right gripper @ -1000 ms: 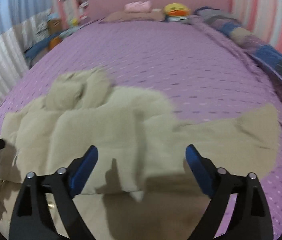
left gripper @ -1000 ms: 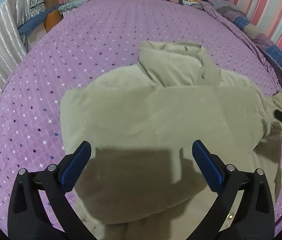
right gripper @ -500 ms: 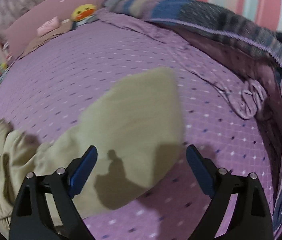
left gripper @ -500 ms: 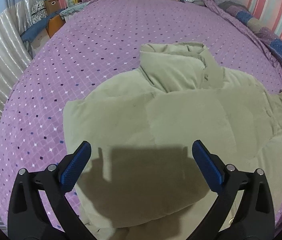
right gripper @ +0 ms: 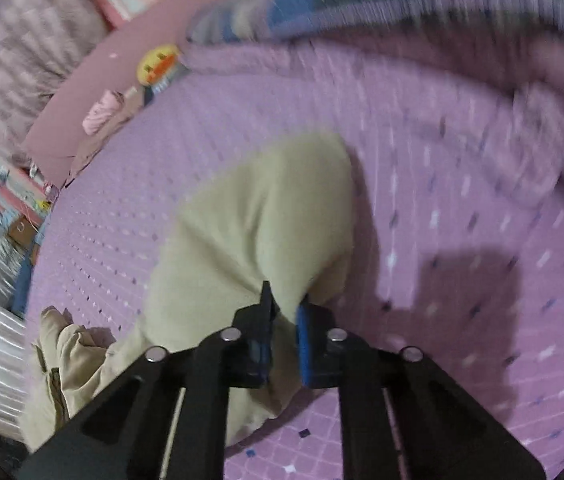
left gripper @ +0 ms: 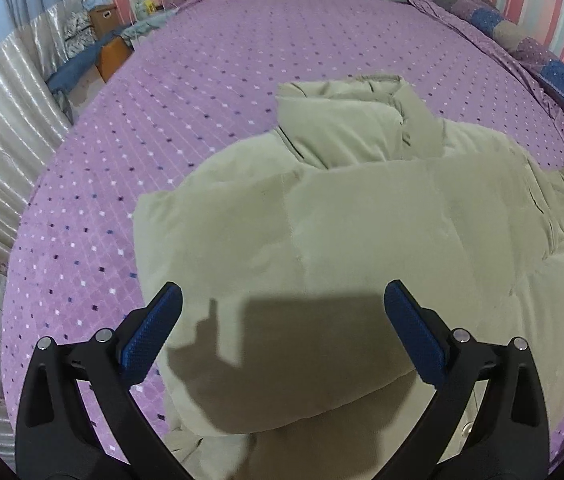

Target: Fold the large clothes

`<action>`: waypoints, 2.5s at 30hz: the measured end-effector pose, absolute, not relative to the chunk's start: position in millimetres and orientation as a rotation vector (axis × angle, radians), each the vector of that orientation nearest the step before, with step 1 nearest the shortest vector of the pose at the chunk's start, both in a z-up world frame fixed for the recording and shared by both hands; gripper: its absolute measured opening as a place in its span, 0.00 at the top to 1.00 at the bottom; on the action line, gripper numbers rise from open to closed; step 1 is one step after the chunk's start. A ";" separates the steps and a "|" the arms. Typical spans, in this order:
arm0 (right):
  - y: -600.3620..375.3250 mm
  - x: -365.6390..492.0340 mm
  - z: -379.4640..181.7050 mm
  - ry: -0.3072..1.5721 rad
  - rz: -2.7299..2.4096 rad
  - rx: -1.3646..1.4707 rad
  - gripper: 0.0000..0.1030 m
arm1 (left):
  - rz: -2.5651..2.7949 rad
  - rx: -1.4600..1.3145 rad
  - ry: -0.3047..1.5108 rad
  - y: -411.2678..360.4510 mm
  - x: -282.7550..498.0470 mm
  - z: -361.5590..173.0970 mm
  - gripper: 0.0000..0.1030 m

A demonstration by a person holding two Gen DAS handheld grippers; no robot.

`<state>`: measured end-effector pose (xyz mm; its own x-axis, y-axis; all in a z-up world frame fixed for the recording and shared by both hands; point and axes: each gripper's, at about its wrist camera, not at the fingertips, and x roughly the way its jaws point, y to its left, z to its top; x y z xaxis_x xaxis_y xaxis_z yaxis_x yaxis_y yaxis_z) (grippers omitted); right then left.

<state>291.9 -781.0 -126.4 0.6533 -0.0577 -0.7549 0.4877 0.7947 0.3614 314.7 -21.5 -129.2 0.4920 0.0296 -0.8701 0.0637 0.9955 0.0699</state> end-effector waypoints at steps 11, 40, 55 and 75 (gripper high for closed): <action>-778.8 250.1 -75.0 0.804 -0.549 0.325 0.21 | -0.019 -0.037 1.043 3.3 315.5 -116.6 0.03; -817.3 248.8 -185.7 0.871 -0.494 0.737 0.71 | 0.152 -0.026 1.180 34.2 313.0 -149.1 0.03; -676.3 265.1 -35.2 0.802 -0.213 0.334 0.78 | 0.071 -0.067 1.101 64.9 300.9 -114.3 0.03; -362.8 354.7 -39.8 1.025 0.269 0.186 0.76 | 0.140 -0.163 1.056 153.2 266.2 -96.9 0.03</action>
